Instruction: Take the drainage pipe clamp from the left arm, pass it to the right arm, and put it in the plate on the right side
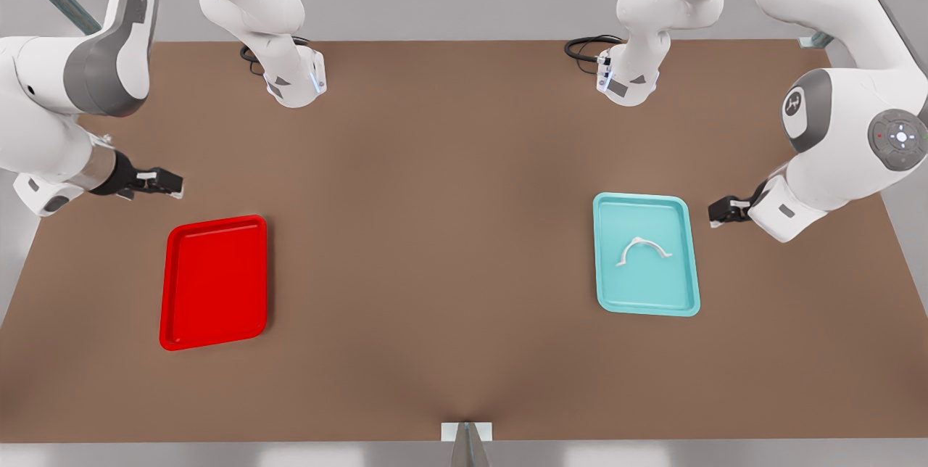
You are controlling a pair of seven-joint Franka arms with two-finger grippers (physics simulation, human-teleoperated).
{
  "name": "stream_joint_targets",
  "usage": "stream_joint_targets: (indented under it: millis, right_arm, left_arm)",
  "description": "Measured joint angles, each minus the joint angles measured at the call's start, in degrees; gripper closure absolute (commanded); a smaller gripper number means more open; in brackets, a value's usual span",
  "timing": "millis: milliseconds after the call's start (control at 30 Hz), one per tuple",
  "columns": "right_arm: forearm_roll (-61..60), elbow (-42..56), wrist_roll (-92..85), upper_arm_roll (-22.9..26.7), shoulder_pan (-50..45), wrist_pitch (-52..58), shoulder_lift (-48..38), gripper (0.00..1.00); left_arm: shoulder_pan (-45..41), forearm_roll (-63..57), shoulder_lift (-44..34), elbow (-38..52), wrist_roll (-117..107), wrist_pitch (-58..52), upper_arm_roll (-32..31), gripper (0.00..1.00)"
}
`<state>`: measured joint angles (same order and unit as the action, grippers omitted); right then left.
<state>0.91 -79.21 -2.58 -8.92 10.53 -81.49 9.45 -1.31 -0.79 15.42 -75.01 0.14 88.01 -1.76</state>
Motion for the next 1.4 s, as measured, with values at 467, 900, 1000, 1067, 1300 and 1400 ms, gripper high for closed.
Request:
stream_joint_targets:
  millis: [467, 900, 1000, 1067, 1300, 1400]
  right_arm:
    - [-0.4, -0.1, -1.8, -0.3, -0.3, -2.8, 0.3, 0.00]
    - [-0.7, -0.2, -3.1, 0.0, -0.1, -3.0, 0.5, 0.00]
    - [-0.7, -0.1, -3.3, 0.0, -0.2, -3.0, 0.5, 0.00]
    - [-0.7, -0.2, -3.4, 0.0, -0.2, -3.0, 0.5, 0.00]
    - [-0.7, -0.3, -3.8, 0.1, -0.1, -3.0, 0.5, 0.00]
    - [-0.8, -0.3, -4.0, 0.2, -0.1, -3.0, 0.5, 0.00]
  left_arm:
    - [-0.4, -0.4, 0.7, -43.9, -26.0, 41.9, 5.5, 0.00]
    - [-2.7, -0.3, 3.6, -56.6, -49.1, 65.3, 5.5, 0.00]
    - [-2.8, -0.4, 5.1, -57.0, -52.4, 66.5, 5.5, 0.03]
    - [-2.8, -0.5, 5.9, -57.1, -54.2, 67.0, 5.5, 0.28]
    - [-2.8, -0.6, 7.9, -56.9, -59.2, 68.0, 5.5, 0.36]
    - [-2.8, -0.7, 8.0, -56.9, -60.7, 68.1, 5.5, 0.44]
